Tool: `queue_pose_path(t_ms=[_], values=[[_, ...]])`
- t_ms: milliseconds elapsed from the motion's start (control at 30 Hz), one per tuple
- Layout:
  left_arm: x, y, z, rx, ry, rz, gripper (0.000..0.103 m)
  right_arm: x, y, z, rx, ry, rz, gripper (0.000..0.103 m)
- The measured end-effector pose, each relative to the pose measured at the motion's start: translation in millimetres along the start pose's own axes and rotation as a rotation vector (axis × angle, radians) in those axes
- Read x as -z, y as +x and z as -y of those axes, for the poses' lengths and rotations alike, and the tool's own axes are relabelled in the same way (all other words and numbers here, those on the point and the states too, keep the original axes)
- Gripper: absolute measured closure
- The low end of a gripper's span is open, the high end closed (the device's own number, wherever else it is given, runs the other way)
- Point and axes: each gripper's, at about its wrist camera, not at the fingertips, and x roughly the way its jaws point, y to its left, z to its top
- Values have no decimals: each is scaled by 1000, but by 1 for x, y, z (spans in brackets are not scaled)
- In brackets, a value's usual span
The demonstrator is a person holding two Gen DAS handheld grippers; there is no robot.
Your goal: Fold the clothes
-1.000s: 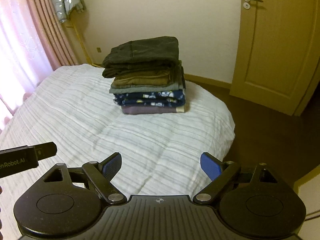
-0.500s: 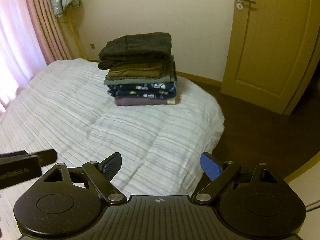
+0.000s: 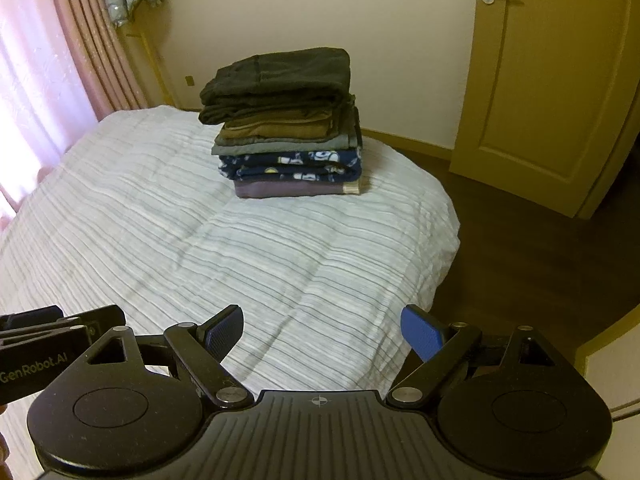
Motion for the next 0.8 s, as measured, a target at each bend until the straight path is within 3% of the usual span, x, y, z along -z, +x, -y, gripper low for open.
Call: queue_pose_path(t_ms=[600, 800], values=[[-27, 41, 0, 12, -20, -26, 39, -27, 39, -2, -12, -9, -54, 14], [-35, 57, -2, -21, -17, -42, 39, -36, 53, -3, -9, -12, -73, 14]])
